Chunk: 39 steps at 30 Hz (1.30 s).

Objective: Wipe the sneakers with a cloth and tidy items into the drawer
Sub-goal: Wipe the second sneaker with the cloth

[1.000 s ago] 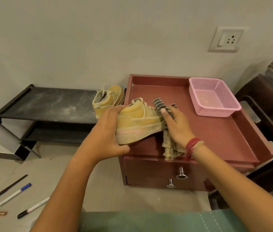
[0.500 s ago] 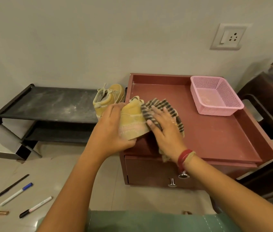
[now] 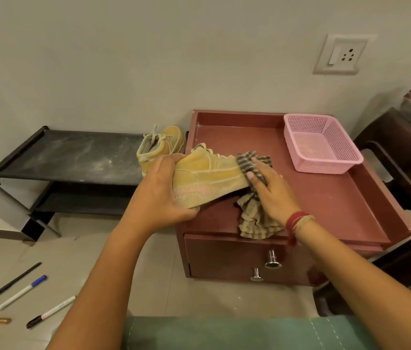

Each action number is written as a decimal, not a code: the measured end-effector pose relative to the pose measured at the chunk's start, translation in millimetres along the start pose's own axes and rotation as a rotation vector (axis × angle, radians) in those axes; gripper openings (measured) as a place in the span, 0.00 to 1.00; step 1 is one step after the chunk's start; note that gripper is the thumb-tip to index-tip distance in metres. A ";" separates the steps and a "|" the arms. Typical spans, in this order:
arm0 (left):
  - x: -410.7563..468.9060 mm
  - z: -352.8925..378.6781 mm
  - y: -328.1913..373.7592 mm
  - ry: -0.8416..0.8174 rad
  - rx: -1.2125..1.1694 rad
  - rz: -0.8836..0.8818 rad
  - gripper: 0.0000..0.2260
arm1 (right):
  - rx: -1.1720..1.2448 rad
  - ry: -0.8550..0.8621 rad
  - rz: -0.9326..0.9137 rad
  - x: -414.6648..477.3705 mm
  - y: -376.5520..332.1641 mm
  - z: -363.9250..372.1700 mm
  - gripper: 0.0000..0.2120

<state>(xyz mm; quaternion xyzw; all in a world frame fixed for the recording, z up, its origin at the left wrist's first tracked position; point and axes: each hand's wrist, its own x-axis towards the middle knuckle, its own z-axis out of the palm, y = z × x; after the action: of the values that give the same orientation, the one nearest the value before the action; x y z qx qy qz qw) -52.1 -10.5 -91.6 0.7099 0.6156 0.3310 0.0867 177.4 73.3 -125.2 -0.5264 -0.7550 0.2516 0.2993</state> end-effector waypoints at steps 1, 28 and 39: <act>-0.3 0.1 0.4 -0.005 0.003 0.003 0.42 | 0.006 -0.001 0.004 0.1 0.8 -1.7 0.22; 2.9 -3.4 1.7 -0.171 -0.044 0.019 0.42 | 0.045 -0.058 -0.041 10.2 8.5 -10.3 0.18; 1.0 3.7 2.9 -0.167 -0.041 0.096 0.43 | 0.047 0.006 -0.345 -1.4 -37.9 20.2 0.20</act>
<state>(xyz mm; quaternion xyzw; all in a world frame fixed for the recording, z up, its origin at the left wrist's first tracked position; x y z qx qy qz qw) -47.6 -9.1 -92.6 0.7617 0.5646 0.2873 0.1363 138.9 58.5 -113.1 -0.3825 -0.8273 0.2124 0.3524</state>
